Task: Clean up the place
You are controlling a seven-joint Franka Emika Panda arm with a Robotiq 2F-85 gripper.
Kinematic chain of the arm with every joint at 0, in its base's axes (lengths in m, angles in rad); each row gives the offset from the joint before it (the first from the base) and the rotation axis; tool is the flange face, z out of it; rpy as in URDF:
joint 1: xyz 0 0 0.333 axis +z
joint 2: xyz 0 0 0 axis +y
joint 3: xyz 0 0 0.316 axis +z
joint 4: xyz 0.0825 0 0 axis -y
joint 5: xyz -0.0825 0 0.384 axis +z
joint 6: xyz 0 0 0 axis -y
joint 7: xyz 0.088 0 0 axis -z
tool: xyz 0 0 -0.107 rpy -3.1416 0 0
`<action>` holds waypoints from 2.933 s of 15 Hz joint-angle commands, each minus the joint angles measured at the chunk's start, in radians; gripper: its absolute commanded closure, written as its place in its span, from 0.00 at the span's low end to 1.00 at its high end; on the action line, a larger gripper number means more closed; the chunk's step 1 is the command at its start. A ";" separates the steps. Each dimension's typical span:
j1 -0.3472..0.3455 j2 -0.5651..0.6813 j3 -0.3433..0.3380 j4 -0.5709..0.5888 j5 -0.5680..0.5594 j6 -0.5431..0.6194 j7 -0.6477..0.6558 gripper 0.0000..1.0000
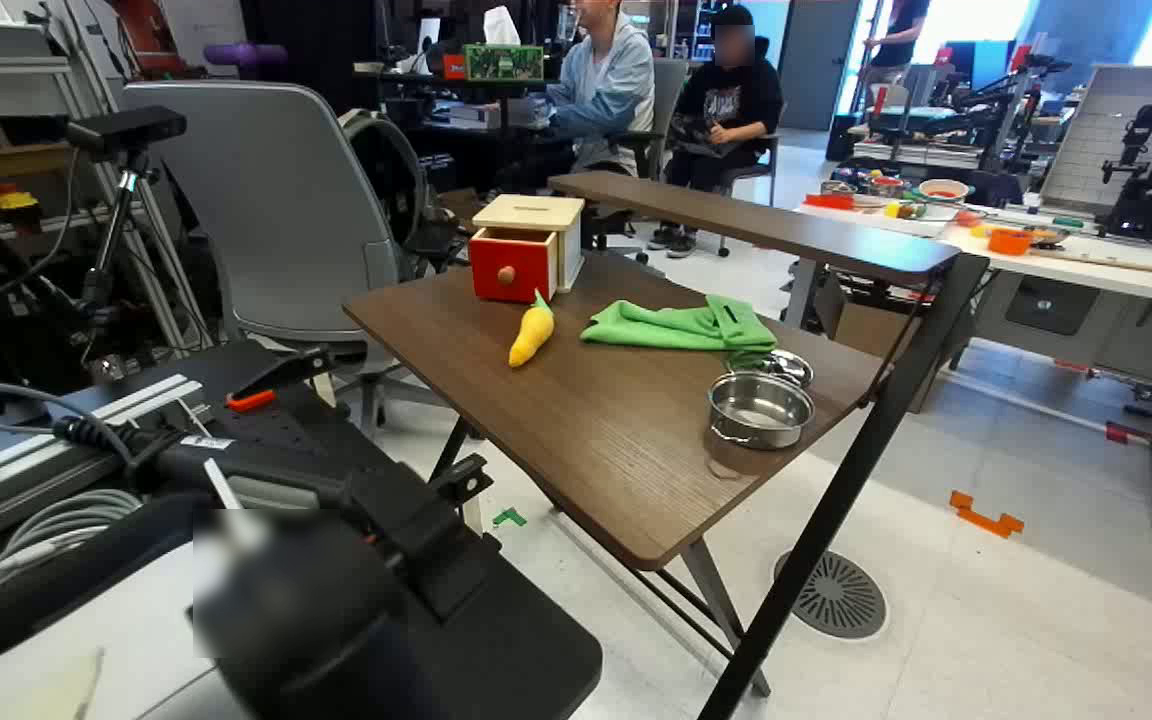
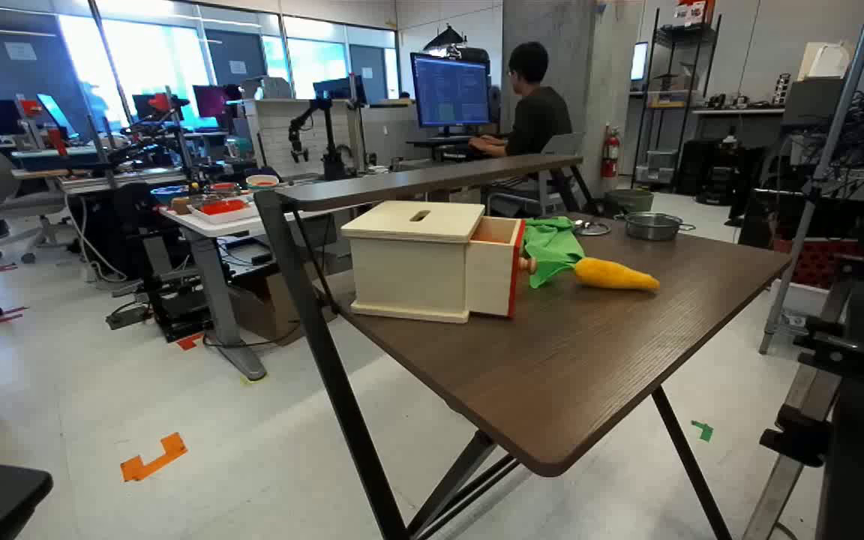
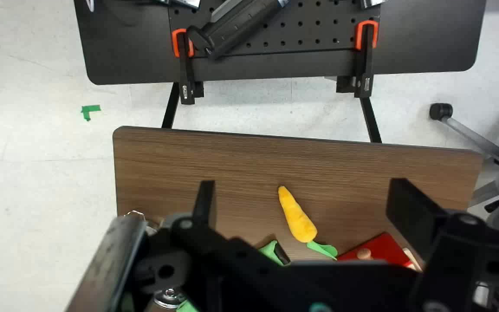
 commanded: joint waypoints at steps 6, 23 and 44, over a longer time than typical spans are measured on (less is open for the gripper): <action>0.008 0.000 -0.007 0.002 -0.004 -0.002 0.004 0.00; 0.008 0.000 -0.007 0.002 -0.004 -0.002 0.004 0.00; -0.023 0.895 0.004 0.302 0.112 0.806 -0.126 0.00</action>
